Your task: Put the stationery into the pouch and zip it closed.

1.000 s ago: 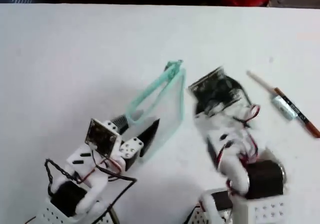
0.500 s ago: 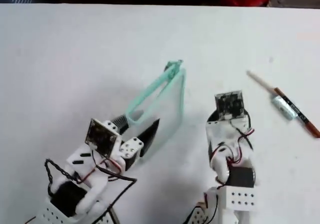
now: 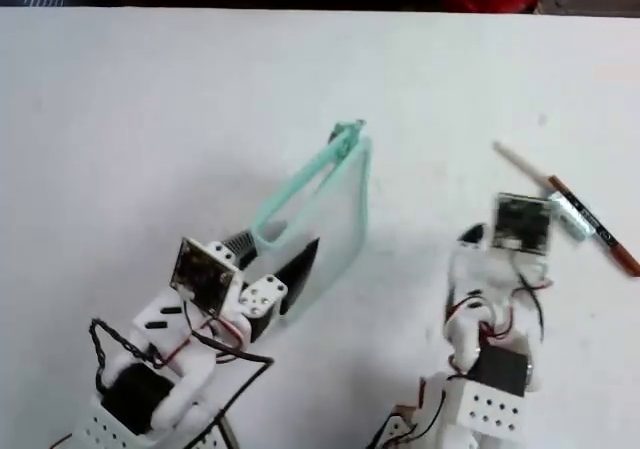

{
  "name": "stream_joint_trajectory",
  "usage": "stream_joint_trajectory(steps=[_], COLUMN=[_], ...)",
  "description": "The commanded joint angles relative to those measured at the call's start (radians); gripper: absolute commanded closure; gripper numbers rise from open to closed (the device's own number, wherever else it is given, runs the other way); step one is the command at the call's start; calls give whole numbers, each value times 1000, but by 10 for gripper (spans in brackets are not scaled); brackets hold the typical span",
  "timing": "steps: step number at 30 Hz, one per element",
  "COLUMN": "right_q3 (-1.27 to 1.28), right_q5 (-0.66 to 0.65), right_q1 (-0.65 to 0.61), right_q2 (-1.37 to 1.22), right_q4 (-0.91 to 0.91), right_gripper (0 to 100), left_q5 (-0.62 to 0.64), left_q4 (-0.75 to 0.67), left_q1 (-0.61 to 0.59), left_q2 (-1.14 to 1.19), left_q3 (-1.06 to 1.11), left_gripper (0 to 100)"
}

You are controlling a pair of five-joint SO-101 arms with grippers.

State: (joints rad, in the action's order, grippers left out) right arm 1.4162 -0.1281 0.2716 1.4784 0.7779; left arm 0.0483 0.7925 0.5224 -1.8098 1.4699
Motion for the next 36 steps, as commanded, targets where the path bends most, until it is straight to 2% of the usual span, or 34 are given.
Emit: stream_joint_trajectory(steps=[1,9,17,21,25,36], right_q3=[-66,-370,-841,-1060,-1238,-1643], right_q5=[64,60,-247,-350,-500,-658], right_q1=[107,219,254,257,255,280], right_q2=[-87,-605,-1262,-1526,-1698,-2043], right_q4=[-93,-117,-110,-108,-36,222], right_gripper=[776,776,779,779,779,784], left_q5=[6,6,6,6,2,0], left_q4=[-21,-61,-57,-57,-57,-57], left_q1=[-5,-7,-7,-7,-5,-7], left_q2=[-4,-4,-4,-4,-4,-4], left_q3=[-8,20,18,17,17,17], left_gripper=[854,868,868,868,868,868])
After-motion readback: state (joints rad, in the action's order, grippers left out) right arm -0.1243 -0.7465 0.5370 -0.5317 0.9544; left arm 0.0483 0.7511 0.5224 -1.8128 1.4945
